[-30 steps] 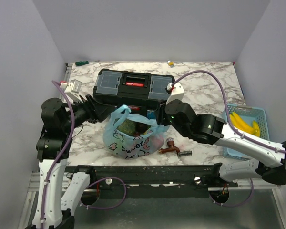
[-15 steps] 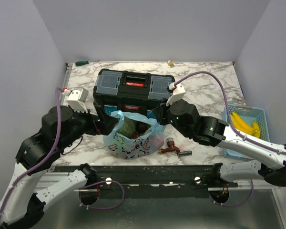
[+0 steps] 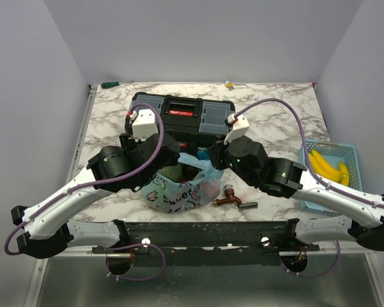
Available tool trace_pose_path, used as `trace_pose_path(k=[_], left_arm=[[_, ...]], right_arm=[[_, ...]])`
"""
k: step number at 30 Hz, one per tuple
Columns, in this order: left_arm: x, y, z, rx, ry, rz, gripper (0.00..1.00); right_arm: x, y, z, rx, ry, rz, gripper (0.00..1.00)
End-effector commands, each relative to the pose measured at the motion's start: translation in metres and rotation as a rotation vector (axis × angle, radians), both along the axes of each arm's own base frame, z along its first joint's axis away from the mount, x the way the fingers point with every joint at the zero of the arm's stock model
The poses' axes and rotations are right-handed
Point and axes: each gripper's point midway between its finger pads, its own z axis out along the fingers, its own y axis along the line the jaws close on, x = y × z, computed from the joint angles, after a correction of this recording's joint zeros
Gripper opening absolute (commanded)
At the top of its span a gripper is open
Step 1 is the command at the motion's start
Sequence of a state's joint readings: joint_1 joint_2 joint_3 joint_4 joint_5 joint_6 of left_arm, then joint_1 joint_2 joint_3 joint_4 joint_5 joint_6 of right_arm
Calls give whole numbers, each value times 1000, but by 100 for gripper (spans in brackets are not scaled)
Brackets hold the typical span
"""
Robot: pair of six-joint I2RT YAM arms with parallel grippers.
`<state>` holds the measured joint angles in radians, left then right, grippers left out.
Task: Take the fake fruits out of the plastic bag
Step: Adjust the plastic bag at the center of the board.
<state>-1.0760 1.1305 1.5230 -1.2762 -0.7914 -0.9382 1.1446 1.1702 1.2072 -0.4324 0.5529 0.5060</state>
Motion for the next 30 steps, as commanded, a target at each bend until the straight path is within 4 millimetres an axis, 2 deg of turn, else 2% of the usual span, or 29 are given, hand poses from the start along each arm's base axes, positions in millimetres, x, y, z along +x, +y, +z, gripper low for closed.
trace_pose_path(k=[1, 2, 4, 6, 11, 14, 17, 20, 23, 27, 30], left_arm=[[-3, 12, 21, -49, -76, -12, 94], [-7, -1, 25, -88, -75, -103, 98], [-18, -31, 36, -189, -85, -285, 99], [-24, -40, 42, -236, -84, -331, 99], [-15, -32, 30, -161, -32, -225, 99], [-6, -16, 21, -66, 17, -57, 99], [1, -3, 15, 50, 20, 23, 98], [-1, 13, 11, 95, 12, 58, 85], [-7, 21, 7, 76, -11, 6, 64], [-21, 26, 1, -11, -46, -121, 55], [-31, 30, 1, -82, -70, -198, 25]], right_arm=[[-2, -10, 1, 5, -4, -24, 20], [-2, -11, 1, 5, -8, -25, 20], [-2, -11, 2, 8, -15, -21, 20], [-1, -10, 3, 11, -21, -21, 20], [-1, -7, 4, 17, -23, -13, 20], [-2, -7, 4, 19, -20, -14, 20], [-2, -10, 2, 21, -17, -19, 20], [-2, -16, -3, 0, -12, -34, 20], [0, -28, -10, -41, -19, -70, 20], [4, -35, -9, -55, -43, -103, 19], [8, -32, -7, -58, -53, -114, 17]])
